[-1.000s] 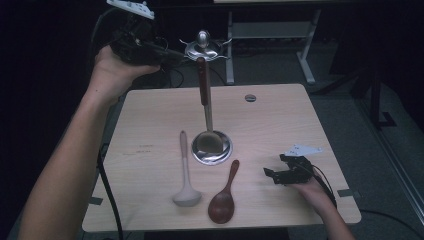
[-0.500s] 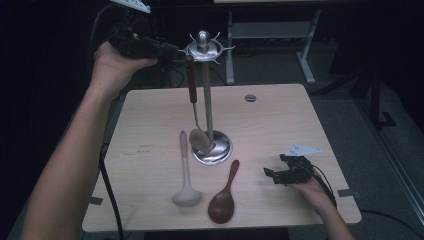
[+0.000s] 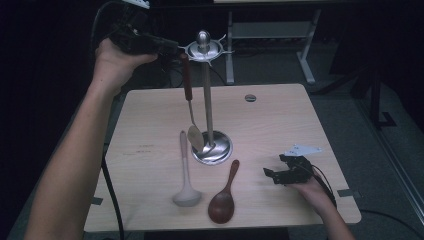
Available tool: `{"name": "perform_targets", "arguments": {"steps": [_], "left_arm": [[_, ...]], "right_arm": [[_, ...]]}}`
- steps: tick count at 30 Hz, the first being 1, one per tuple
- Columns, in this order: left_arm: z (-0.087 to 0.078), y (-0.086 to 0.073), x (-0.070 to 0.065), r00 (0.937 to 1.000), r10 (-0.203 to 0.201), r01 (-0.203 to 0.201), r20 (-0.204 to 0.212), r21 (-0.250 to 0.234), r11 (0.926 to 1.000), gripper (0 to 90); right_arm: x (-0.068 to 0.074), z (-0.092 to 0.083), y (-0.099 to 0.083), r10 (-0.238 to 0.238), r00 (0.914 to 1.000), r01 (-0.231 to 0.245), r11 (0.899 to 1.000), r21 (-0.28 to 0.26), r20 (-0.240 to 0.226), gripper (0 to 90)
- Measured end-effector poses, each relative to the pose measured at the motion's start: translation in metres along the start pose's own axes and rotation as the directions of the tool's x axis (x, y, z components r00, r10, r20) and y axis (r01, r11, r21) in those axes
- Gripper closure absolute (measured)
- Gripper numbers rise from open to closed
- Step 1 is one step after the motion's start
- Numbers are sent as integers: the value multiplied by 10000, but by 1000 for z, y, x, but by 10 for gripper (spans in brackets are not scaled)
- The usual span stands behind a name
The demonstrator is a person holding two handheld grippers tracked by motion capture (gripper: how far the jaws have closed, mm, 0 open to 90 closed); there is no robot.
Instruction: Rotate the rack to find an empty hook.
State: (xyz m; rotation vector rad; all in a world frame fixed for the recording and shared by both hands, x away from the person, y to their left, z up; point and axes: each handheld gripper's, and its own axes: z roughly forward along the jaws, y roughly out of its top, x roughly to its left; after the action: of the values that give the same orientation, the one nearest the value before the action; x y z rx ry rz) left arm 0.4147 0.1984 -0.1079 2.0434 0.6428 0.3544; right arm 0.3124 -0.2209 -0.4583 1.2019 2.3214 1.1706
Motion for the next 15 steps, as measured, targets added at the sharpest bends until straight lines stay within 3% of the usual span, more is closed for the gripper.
{"name": "perform_targets", "arguments": {"steps": [4,9,15], "left_arm": [[-8,-3,-12,9998,85,-84,188,-42,10000,898],[-19,-6,-27,9960,252,-224,863,-335,9992,898],[-11,-3,-47,9883,548,-505,1424,-340,9981,898]], "right_arm": [[0,0,0,-1,10000,1,10000,13,3,151],[1,2,0,44,10000,-43,10000,73,-23,151],[3,4,0,2,10000,-1,9998,195,-33,151]]}}
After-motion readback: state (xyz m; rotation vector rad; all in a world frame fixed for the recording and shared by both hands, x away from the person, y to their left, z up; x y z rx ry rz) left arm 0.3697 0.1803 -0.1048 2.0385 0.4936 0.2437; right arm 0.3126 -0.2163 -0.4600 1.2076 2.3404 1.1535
